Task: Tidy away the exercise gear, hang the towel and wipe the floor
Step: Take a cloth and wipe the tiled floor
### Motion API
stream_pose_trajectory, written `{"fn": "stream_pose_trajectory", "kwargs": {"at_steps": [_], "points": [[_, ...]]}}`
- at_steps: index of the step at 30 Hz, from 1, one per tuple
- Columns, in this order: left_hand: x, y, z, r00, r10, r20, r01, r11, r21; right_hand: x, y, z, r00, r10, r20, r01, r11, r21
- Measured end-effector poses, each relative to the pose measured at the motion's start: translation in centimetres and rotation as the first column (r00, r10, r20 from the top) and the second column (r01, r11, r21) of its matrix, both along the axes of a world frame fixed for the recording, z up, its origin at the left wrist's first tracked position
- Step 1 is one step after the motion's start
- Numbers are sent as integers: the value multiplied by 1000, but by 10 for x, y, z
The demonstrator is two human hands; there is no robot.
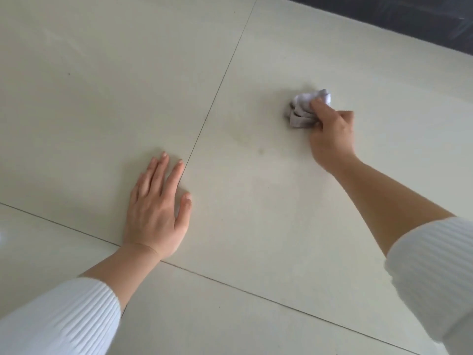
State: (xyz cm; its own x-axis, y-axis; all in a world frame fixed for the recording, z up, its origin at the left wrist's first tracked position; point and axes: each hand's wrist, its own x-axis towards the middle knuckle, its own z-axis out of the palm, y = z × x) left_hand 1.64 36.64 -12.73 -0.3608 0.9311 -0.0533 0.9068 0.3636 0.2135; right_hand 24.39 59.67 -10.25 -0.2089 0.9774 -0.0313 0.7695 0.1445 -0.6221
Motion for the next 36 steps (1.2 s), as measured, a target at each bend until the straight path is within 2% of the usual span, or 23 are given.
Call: {"fn": "stream_pose_trajectory", "kwargs": {"at_steps": [2, 5, 8, 11, 13, 17, 19, 21, 22, 24, 25, 26, 28, 31, 34, 35, 36], "points": [[0, 0, 1, 1000, 0, 7, 0, 1000, -6, -15, 14, 6, 992, -115, 58, 119, 991, -64], [-1, -2, 1, 1000, 2, 8, -2, 1000, -12, -64, 22, 12, 994, -108, 32, 112, 985, -135], [-2, -3, 1, 1000, -2, -4, 2, 1000, -17, -108, 5, 13, 996, 72, -57, -80, 986, -145], [-2, -1, 1, 1000, -5, -1, 5, 1000, -20, -130, -30, 6, 940, 320, -118, -331, 940, -87], [-1, 0, 1, 1000, -8, 4, 8, 1000, -19, -125, -55, 3, 896, 422, -138, -433, 899, -67], [-1, 1, 0, 1000, -18, 14, 18, 1000, -11, -67, -89, 2, 849, 519, -99, -529, 835, -152], [0, 2, -1, 1000, -25, 18, 25, 1000, -8, -29, -90, 9, 901, 431, -44, -433, 894, -113], [1, 2, -1, 999, -25, 30, 25, 1000, -5, 6, -73, 12, 988, 151, -11, -152, 987, -50], [2, 1, -2, 999, -29, 38, 29, 1000, -1, 17, -63, 13, 999, -31, -9, 31, 998, -59], [1, -1, -3, 998, -37, 41, 37, 999, 10, 14, -53, 16, 934, -357, -22, 349, 923, -164], [1, 0, -4, 998, -42, 39, 41, 999, 19, -1, -56, 17, 896, -443, -37, 425, 878, -219], [0, 0, -4, 998, -48, 41, 47, 999, 27, -19, -63, 17, 886, -461, -47, 437, 865, -248], [-1, -1, -3, 995, -60, 77, 57, 997, 46, -55, -91, 16, 931, -360, -52, 337, 908, -249], [-7, -2, 2, 966, -103, 237, 93, 994, 56, -86, -140, 8, 969, -219, -111, 192, 958, -211], [-34, -1, 10, 832, -206, 515, 213, 976, 46, -107, -181, 5, 953, -263, -148, 214, 935, -282], [-52, -6, 13, 802, -245, 545, 272, 962, 31, -117, -195, 6, 948, -273, -166, 214, 928, -304], [-74, -14, 14, 812, -292, 505, 324, 946, 27, -128, -209, 7, 941, -284, -184, 216, 923, -318]]}}
